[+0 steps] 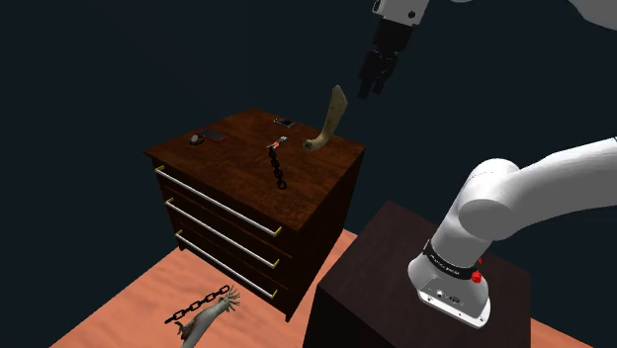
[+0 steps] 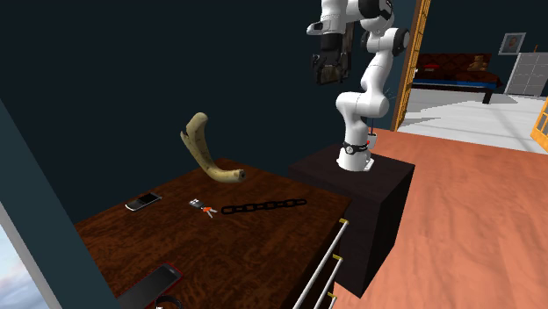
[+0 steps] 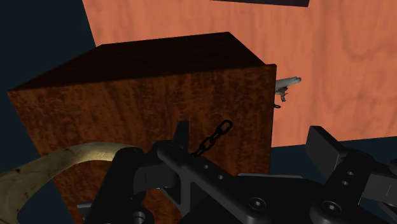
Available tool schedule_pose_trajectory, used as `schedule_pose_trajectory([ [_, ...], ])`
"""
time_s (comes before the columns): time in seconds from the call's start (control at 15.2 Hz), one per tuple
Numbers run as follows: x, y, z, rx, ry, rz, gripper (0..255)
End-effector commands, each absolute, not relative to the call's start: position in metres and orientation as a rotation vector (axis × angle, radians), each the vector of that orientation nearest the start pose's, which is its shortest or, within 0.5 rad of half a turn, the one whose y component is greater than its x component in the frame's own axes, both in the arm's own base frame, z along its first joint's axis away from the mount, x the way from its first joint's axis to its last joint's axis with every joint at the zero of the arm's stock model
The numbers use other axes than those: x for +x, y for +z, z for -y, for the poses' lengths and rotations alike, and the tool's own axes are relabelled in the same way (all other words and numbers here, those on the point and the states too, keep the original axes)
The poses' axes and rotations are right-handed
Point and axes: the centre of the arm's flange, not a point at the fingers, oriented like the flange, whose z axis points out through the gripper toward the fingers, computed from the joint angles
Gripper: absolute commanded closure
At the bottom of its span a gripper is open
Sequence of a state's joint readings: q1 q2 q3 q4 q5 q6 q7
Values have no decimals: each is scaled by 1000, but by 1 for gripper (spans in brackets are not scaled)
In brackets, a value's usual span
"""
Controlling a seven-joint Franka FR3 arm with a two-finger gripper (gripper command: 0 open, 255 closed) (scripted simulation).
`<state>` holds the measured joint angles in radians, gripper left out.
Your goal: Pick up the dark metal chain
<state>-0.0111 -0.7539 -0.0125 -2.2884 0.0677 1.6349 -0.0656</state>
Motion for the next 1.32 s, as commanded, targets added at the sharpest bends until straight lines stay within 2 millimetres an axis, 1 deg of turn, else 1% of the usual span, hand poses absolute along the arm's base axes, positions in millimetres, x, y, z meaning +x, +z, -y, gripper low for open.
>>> schedule_pose_trajectory([
  [0.0, 323, 619, 2, -3065, -159, 68, 0],
  [0.59, 419, 541, 5, -3098, -88, 160, 0],
  [1.25, 521, 450, 6, -3130, -7, 265, 0],
])
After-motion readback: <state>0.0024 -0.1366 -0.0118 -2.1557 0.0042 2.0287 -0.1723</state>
